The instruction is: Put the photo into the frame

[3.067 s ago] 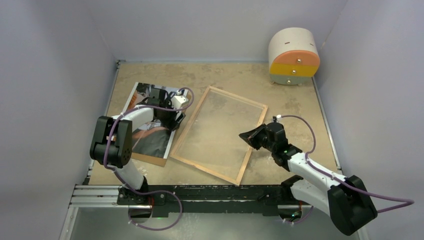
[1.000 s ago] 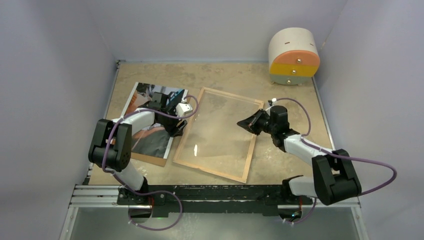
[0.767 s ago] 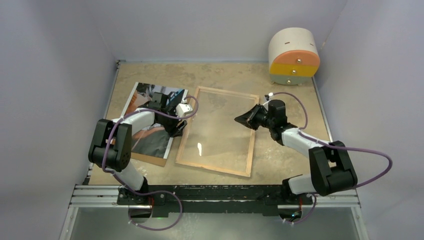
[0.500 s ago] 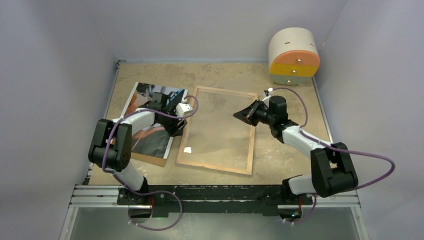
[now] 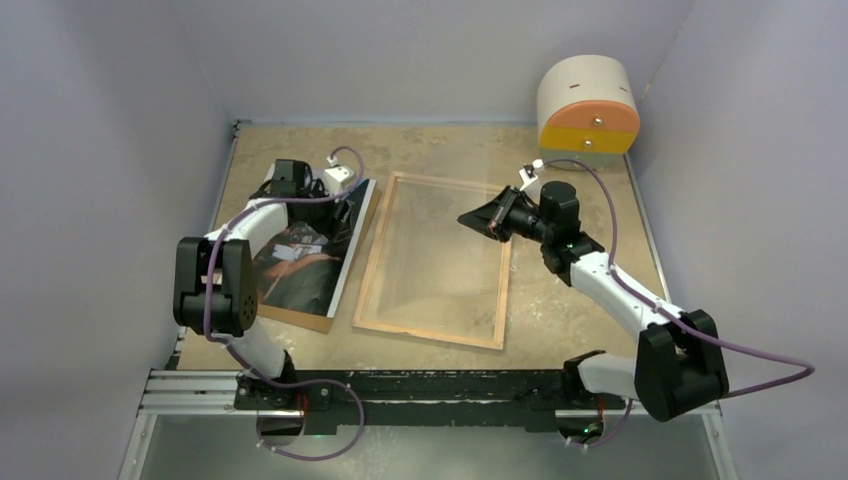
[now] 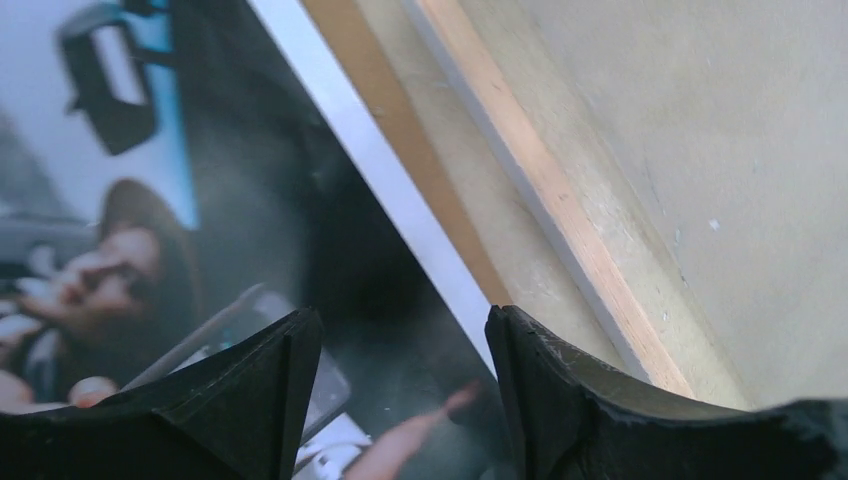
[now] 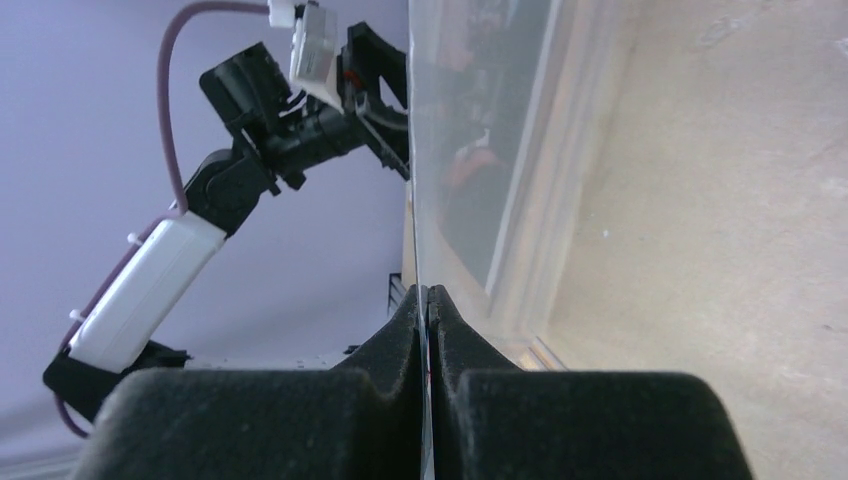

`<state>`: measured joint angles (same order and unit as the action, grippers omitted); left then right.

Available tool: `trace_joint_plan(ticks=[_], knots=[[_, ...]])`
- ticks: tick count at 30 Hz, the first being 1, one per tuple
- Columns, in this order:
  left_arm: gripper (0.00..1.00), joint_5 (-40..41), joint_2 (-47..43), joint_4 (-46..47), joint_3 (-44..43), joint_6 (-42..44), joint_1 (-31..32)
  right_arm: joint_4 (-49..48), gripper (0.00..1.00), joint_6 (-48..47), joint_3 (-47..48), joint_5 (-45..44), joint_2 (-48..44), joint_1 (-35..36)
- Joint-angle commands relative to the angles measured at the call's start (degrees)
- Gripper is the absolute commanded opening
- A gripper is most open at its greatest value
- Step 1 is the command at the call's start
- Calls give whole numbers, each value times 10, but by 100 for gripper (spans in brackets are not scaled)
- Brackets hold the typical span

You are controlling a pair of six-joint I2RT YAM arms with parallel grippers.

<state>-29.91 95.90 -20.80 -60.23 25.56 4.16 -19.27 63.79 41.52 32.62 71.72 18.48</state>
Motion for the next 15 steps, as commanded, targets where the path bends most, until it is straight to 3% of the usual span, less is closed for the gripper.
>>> trace_joint_plan(ticks=[1, 9, 15], knots=[[68, -30, -16, 6, -45, -58, -37, -3, 0, 7, 63, 21, -12, 24], [86, 16, -32, 21, -67, -100, -83, -7, 0, 18, 125, 23, -11, 45], [95, 34, -36, 23, -56, -88, -87, -18, 0, -2, 72, 8, -6, 45]])
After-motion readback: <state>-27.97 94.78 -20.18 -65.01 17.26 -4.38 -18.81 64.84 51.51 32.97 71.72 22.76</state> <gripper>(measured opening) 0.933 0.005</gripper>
